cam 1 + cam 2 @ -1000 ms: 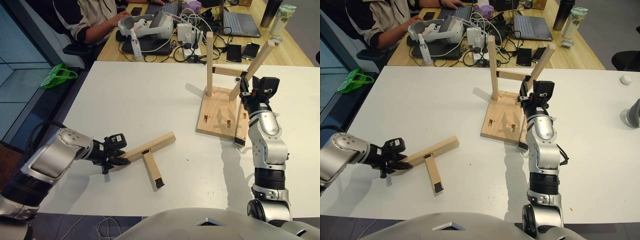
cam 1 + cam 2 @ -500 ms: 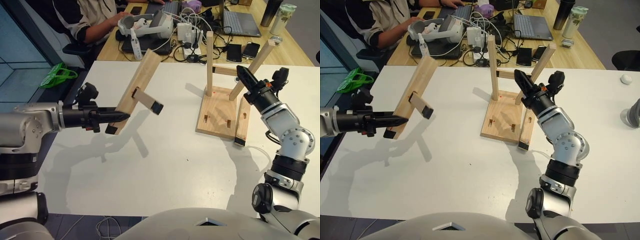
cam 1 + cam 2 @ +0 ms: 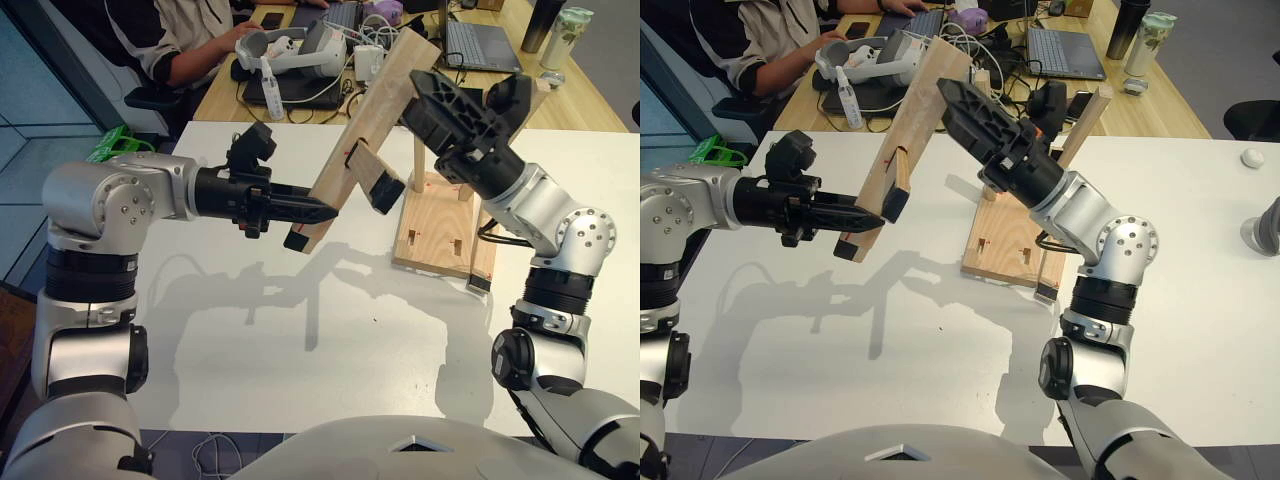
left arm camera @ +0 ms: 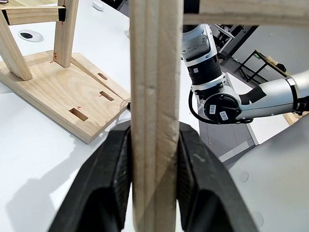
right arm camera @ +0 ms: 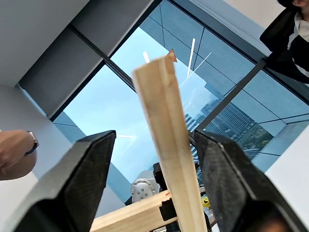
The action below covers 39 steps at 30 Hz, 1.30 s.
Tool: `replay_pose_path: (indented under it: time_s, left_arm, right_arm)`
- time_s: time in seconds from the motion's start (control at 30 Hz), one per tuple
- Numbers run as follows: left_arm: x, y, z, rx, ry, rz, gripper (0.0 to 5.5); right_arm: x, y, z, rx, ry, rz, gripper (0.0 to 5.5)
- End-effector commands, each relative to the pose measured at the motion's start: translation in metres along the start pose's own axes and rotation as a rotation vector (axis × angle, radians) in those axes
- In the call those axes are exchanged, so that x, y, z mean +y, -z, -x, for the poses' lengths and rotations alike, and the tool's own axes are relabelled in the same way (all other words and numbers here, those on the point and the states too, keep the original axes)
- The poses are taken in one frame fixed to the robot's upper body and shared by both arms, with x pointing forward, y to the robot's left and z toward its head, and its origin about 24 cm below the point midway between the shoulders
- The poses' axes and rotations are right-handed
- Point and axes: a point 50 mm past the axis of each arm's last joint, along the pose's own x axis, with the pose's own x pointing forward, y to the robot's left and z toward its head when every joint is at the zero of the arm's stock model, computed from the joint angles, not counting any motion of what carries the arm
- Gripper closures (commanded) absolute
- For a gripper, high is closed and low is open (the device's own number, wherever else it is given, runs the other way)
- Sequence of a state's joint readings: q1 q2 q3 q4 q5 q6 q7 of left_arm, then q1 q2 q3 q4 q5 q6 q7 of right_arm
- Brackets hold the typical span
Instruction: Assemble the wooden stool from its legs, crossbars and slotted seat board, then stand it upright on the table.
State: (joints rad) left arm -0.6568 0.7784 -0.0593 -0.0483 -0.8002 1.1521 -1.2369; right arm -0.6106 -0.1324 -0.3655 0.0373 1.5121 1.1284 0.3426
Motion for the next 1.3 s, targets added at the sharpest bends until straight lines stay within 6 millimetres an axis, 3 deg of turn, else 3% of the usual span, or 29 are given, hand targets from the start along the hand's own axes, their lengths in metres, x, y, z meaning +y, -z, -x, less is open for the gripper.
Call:
replay_pose_path:
  time_s: [0.03,0.1,0.43,0.63,0.77,0.87,1.0,1.13,1.2,1.23,1.3]
  left_arm:
    - [-0.007,-0.010,-0.003,-0.002,0.033,-0.029,4.46]
    - [-0.009,-0.010,-0.004,0.003,0.045,-0.031,4.46]
    - [-0.016,-0.010,-0.014,0.045,0.109,-0.051,4.46]
    - [-0.015,-0.007,-0.018,0.059,0.117,-0.051,4.46]
    - [0.004,-0.008,-0.017,0.037,-0.050,-0.090,4.46]
    - [0.011,-0.008,-0.008,0.017,-0.112,-0.102,3.81]
    - [0.028,0.001,0.012,0.049,-0.323,-0.016,3.78]
    - [0.073,-0.009,0.074,-0.128,-1.080,-0.144,3.78]
    - [0.076,-0.019,0.101,-0.248,-1.419,-0.236,3.78]
    - [0.073,-0.017,0.101,-0.290,-1.460,-0.244,3.78]
    - [0.067,-0.002,0.078,-0.292,-1.304,-0.188,3.78]
  right_arm:
    - [0.013,-0.005,-0.004,0.041,-0.061,0.039,2.51]
    - [0.014,-0.004,-0.004,0.063,-0.066,0.045,2.51]
    - [0.012,0.007,-0.011,0.129,-0.102,0.053,4.17]
    - [0.013,0.004,-0.011,0.092,-0.122,0.058,4.22]
    - [0.012,0.001,-0.006,0.051,-0.108,0.072,4.22]
    - [0.010,0.001,0.002,0.028,-0.074,0.078,4.22]
    - [0.003,-0.001,0.017,-0.013,0.030,0.102,4.22]
    - [-0.010,-0.017,0.050,-0.170,0.314,0.219,4.30]
    - [-0.010,-0.015,0.062,-0.225,0.387,0.238,4.32]
    - [-0.009,-0.012,0.067,-0.251,0.414,0.238,4.32]
    - [-0.008,-0.004,0.077,-0.299,0.424,0.208,4.32]
